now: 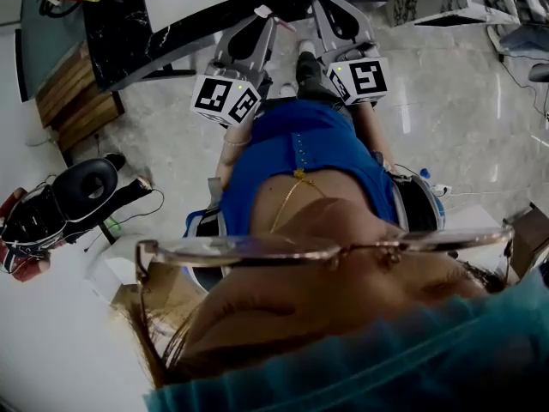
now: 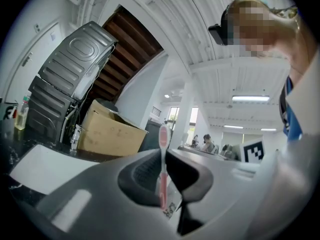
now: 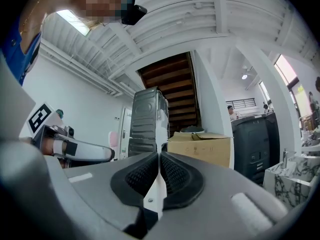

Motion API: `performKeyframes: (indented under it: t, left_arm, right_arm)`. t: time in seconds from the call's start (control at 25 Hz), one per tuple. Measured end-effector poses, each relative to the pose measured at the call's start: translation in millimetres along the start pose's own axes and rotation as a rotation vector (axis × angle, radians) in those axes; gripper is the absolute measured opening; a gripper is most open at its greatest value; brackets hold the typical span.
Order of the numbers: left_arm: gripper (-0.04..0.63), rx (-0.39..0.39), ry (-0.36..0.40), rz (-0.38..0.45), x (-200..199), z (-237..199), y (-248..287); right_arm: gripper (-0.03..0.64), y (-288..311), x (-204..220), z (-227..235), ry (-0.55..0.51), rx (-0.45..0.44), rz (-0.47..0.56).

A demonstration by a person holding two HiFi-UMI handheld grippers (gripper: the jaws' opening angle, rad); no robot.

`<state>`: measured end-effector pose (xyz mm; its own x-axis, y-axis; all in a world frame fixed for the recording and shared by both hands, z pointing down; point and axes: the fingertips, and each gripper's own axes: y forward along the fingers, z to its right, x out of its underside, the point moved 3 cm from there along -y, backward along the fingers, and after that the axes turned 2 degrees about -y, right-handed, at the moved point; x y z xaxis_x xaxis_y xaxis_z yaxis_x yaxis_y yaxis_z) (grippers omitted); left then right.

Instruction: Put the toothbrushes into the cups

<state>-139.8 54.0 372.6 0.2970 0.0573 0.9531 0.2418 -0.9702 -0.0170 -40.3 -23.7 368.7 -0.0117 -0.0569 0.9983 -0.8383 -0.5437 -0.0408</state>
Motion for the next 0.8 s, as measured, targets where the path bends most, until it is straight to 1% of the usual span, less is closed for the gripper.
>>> performKeyframes:
  t: [0.24, 0.48, 0.8]
  left_arm:
    - [0.026, -0.022, 0.013, 0.002, -17.5, -37.8, 71.0]
    - [0.028, -0.075, 0.002, -0.003, -26.1, -69.0, 130.4]
    - [0.027, -0.142, -0.01, 0.006, -34.3, -101.1, 180.2]
  right_arm:
    - [0.014, 63.2, -2.5, 52.5, 0.016, -0.028, 0.022]
    - [0.014, 118.1, 1.3, 99.4, 0.027, -0.083, 0.011]
    - [0.014, 170.2, 12.6, 156.0, 0.06, -0.099, 0.016]
